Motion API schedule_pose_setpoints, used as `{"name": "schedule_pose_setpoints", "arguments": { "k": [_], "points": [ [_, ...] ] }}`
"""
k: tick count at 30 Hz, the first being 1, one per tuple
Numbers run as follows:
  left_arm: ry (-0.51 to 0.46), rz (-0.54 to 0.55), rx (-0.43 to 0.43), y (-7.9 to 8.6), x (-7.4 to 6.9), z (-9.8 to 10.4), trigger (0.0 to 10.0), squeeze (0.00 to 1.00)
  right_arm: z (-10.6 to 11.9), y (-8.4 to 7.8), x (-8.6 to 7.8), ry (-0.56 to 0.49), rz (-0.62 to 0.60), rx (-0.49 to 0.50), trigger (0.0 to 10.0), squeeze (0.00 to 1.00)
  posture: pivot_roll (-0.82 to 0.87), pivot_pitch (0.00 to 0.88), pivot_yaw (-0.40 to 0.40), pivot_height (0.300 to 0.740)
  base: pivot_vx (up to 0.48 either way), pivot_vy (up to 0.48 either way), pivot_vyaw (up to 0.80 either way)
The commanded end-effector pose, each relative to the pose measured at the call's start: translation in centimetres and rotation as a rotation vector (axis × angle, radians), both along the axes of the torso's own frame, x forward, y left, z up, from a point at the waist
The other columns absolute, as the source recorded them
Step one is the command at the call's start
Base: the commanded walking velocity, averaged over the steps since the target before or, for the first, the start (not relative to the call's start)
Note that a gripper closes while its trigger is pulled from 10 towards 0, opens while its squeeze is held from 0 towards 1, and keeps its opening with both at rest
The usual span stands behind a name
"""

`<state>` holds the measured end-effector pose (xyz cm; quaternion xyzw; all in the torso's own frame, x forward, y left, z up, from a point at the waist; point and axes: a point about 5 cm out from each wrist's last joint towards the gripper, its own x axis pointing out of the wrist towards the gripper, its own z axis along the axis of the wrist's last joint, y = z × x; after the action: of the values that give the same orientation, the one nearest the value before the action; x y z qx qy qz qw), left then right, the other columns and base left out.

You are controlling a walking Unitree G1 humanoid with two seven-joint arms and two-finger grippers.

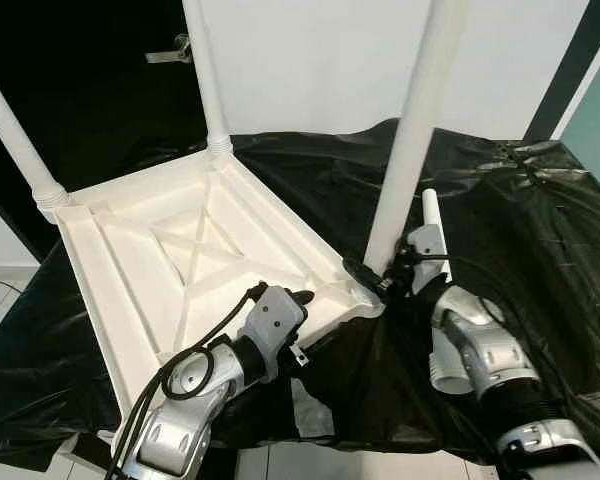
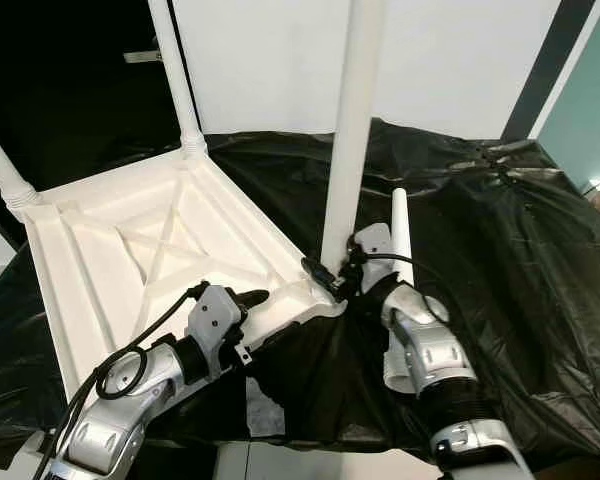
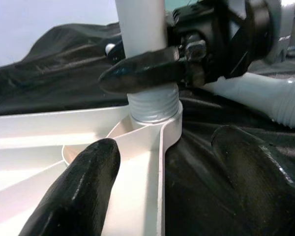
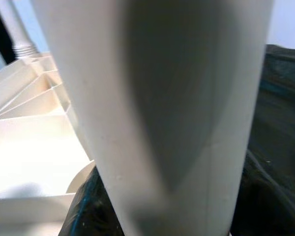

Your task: Building children table

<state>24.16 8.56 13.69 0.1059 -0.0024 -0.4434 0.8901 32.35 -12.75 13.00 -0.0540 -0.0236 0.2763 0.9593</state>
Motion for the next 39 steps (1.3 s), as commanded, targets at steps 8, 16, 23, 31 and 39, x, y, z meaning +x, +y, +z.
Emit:
{"name": "schedule_pose_setpoints", "arguments": {
  "k": [8, 16, 23, 31, 39],
  "points": [
    [-0.038, 0.010, 0.023, 0.0, 0.7, 0.0, 10.0, 0.00, -2.5, 1.5, -1.1, 0.094, -0.353, 0.022, 10.0, 0.00, 0.02, 0.000, -0.015, 0.740, 0.000, 0.000, 0.00],
    [-0.060, 0.014, 0.018, 0.1, 1.2, 0.4, 10.0, 0.00, -2.4, 3.6, -2.1, 0.094, -0.415, 0.132, 10.0, 0.00, 0.01, 0.000, -0.005, 0.740, 0.000, 0.000, 0.00],
    [-0.073, 0.006, 0.022, 0.1, 1.3, 0.6, 10.0, 0.00, -1.9, 2.4, -2.0, 0.046, -0.409, 0.155, 10.0, 0.51, 0.00, 0.000, -0.002, 0.740, 0.000, 0.000, 0.00],
    [-0.088, -0.001, 0.021, -0.1, 1.6, 0.7, 10.0, 0.00, -0.8, 0.9, -2.7, -0.029, -0.291, 0.161, 10.0, 1.00, 0.00, 0.000, -0.003, 0.740, 0.000, 0.000, 0.00],
    [-0.084, -0.013, 0.026, -0.2, 1.6, 0.5, 10.0, 0.00, -0.5, -1.1, -3.1, -0.046, -0.046, 0.104, 10.0, 0.00, 0.01, 0.000, -0.010, 0.740, 0.000, 0.000, 0.00]
  ]
}}
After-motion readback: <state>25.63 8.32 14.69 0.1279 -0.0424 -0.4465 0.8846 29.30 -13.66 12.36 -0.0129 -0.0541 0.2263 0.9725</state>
